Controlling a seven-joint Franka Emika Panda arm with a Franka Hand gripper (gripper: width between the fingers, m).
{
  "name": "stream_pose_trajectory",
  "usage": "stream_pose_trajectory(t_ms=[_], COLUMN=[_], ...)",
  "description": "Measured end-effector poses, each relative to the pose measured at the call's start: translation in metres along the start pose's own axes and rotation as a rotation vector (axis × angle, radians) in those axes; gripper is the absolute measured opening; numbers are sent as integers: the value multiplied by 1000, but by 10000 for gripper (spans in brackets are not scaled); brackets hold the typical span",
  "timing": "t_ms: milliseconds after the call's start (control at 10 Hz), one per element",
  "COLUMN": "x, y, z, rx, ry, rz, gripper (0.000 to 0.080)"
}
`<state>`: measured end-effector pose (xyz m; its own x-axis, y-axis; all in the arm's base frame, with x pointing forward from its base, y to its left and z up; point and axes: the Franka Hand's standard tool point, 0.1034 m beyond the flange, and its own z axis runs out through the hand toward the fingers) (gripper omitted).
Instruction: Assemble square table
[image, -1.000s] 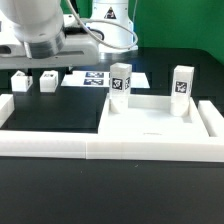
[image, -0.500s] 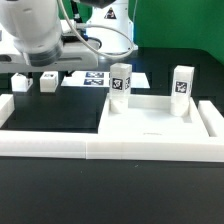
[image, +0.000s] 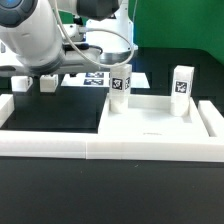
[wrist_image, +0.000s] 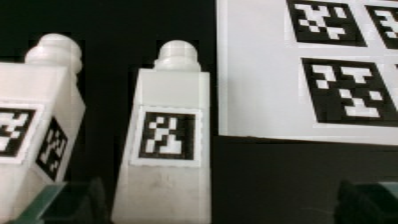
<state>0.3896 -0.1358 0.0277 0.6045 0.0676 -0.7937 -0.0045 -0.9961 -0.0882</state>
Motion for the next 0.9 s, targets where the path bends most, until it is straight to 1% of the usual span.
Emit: stream_pose_trajectory(t_ms=[300,400,600,800,900], x=[0,-2,-7,-5,-3], y=[0,2,4,7,9], z=[0,1,-4,3,10], rx=[0,1,1,2,1], ry=[-1,-2,9,6,9], rz=[-5,-17,-23,-28,-27], gripper=[649,649,649,649,649])
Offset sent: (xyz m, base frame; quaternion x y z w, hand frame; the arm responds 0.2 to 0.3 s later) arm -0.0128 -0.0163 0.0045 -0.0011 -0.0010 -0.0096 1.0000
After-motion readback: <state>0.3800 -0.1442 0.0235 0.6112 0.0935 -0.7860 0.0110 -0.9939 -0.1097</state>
